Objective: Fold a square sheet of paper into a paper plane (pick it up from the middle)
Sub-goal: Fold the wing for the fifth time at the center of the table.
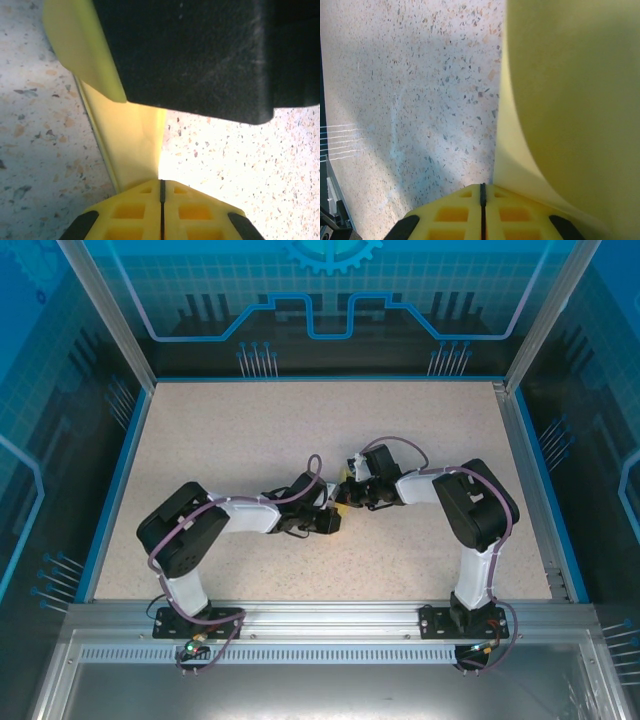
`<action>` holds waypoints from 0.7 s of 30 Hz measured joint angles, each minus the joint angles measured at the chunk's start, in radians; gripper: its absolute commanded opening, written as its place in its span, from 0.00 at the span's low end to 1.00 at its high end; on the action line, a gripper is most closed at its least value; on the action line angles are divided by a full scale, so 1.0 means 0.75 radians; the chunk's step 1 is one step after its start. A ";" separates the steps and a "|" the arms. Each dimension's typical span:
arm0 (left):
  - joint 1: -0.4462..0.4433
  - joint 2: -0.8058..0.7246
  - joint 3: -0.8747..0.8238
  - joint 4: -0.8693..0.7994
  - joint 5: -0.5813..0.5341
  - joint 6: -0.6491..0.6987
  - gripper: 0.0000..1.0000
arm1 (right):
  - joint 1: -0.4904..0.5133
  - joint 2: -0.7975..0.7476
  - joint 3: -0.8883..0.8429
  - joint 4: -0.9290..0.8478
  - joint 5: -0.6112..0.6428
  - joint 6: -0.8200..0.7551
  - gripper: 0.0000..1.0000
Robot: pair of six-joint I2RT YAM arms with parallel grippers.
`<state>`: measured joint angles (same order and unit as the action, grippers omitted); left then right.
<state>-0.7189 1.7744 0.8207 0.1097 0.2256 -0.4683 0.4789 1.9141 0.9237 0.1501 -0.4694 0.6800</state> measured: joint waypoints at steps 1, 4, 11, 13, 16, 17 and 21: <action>0.000 0.000 -0.001 0.001 0.000 0.001 0.07 | 0.000 0.000 0.000 0.000 -0.004 0.001 0.12; 0.000 0.000 -0.004 0.003 0.000 0.001 0.07 | 0.000 -0.001 0.000 0.001 -0.009 0.001 0.13; 0.000 0.000 -0.006 0.006 0.000 0.009 0.06 | -0.004 -0.001 0.001 0.000 -0.014 0.002 0.12; 0.000 0.000 -0.006 0.006 0.000 0.010 0.06 | -0.010 -0.001 0.003 -0.001 -0.014 0.002 0.12; 0.000 0.000 -0.006 0.006 0.000 0.011 0.05 | -0.034 -0.001 0.011 -0.012 -0.013 0.008 0.11; 0.000 0.000 -0.006 0.006 0.000 0.011 0.04 | -0.043 0.001 0.017 -0.019 -0.008 0.010 0.11; 0.002 0.000 -0.006 0.003 0.005 0.026 0.04 | -0.080 0.021 0.057 -0.037 0.022 0.010 0.11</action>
<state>-0.7174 1.7744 0.8162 0.1120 0.2291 -0.4488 0.4187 1.9297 0.9668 0.1226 -0.4526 0.6876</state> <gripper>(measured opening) 0.051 0.109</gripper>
